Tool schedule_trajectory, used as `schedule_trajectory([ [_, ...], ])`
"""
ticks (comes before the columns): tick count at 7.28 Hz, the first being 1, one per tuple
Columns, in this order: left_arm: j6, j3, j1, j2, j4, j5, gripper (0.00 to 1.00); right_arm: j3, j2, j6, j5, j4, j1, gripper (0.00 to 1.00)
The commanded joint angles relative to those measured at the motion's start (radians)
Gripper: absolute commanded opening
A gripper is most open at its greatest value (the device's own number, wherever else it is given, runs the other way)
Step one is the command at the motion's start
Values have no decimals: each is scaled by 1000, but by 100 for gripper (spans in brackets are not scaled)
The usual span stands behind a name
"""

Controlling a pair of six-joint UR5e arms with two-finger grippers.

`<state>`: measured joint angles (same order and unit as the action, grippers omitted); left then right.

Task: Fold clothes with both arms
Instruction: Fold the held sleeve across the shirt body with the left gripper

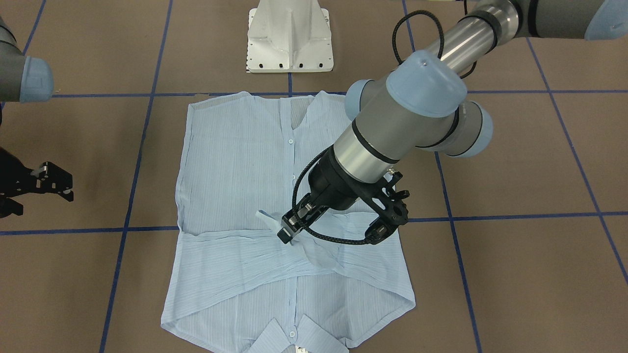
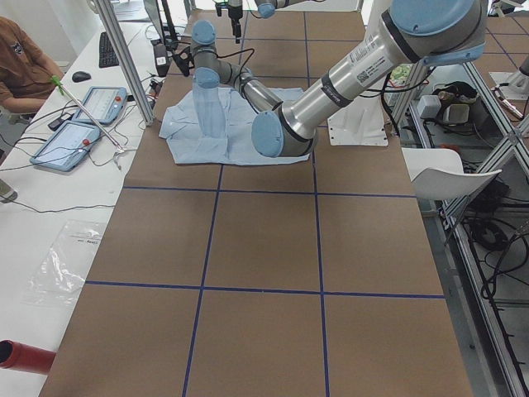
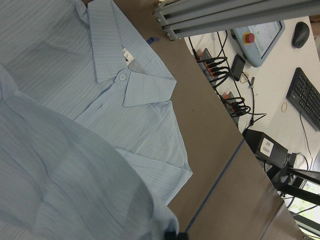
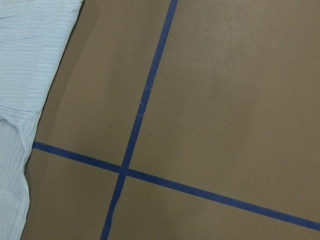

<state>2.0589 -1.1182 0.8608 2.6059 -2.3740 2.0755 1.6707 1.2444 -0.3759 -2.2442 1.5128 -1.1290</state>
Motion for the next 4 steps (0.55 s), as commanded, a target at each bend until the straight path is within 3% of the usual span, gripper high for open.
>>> schedule_trajectory([
  [1,3,49,-147,32,-42,-152,0,-6,6,0,1,1,2,100],
  [2,1,51,-213,42,-42,-213,0,-9,9,0,3,1,2,100],
  [4,-2,52,-252,39,-41,-215,0,-12,18,0,5,1,2,100],
])
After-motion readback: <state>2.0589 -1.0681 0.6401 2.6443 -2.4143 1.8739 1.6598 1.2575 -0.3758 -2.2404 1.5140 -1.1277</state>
